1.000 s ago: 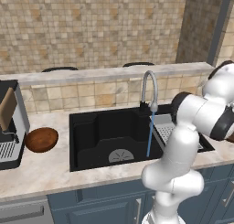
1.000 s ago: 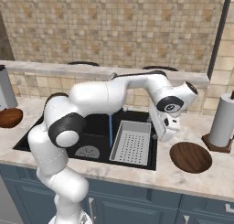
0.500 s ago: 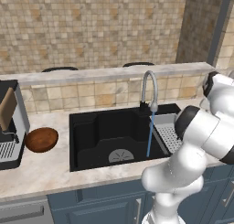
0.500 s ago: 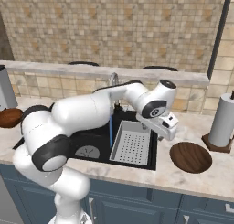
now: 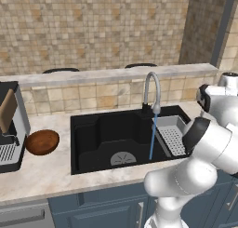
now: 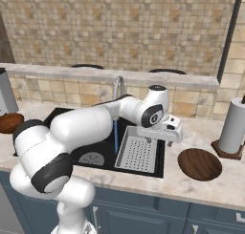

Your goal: Rinse each bowl for a few seconds and place them down in the sink or on the counter.

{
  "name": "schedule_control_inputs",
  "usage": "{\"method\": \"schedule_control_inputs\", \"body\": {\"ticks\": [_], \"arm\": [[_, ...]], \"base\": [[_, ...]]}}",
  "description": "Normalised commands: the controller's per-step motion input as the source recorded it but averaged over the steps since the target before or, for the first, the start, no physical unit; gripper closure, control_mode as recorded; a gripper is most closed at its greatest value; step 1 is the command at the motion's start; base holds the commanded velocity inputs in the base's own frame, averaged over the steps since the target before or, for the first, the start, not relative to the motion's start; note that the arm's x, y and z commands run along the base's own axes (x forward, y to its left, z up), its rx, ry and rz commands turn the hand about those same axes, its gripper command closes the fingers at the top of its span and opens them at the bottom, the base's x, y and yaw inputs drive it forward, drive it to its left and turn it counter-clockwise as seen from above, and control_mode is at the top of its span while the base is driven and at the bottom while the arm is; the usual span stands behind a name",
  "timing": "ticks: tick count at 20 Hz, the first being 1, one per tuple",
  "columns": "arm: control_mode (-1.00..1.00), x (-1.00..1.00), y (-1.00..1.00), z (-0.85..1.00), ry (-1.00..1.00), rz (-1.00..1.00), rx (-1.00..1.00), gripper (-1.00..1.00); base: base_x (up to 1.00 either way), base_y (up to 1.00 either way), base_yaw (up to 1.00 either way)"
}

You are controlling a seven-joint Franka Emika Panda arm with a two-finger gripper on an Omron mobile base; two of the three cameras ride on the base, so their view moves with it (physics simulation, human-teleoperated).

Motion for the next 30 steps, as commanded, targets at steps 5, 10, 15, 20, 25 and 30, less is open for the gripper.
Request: {"method": "schedule_control_inputs", "body": {"ticks": [5,10,15,20,25,30], "arm": [[-1.00,0.00,-0.33,-0.23,0.15,0.12,-0.04,-1.00],[-1.00,0.03,-0.50,-0.20,0.12,0.13,0.00,-1.00],[-1.00,0.10,-0.27,-0.19,0.12,0.13,-0.03,-1.00],[-1.00,0.06,-0.01,-0.23,0.02,0.11,-0.02,-1.00],[-1.00,0.09,-0.21,-0.21,0.00,0.14,0.00,-1.00],[-1.00,0.04,-0.25,-0.13,0.00,0.17,0.00,-1.00]], "base": [[0.00,0.00,0.00],[0.00,0.00,0.00],[0.00,0.00,0.00],[0.00,0.00,0.00],[0.00,0.00,0.00],[0.00,0.00,0.00]]}}
